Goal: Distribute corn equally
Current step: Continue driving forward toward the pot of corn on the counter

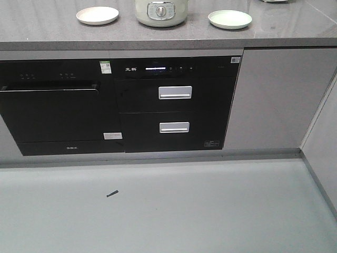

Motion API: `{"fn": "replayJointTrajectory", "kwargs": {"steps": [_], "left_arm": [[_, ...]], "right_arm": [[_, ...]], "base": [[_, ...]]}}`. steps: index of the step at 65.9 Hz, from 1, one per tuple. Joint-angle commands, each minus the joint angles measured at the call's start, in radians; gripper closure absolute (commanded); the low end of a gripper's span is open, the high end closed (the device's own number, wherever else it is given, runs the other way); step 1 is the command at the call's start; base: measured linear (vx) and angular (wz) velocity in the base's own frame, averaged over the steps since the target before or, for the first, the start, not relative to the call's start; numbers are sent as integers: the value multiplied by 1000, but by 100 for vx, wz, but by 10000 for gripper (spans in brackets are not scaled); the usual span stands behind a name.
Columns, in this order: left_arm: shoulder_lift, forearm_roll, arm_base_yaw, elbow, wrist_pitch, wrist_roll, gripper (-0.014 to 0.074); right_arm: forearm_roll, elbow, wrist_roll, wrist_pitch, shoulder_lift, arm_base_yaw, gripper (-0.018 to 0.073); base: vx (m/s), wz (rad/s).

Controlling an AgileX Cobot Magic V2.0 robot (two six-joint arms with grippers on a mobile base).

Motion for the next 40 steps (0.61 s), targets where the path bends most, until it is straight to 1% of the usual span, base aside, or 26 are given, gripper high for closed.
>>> {"fn": "replayJointTrajectory", "kwargs": {"steps": [1,40], "left_arm": [[-16,-8,2,14,-76,-8,603],[-16,-8,2,14,-76,-8,603]], "right_arm": [[-9,11,-2,-74,-1,-7,560],[-9,11,-2,-74,-1,-7,560]], "base": [[6,-1],[7,-1]]}}
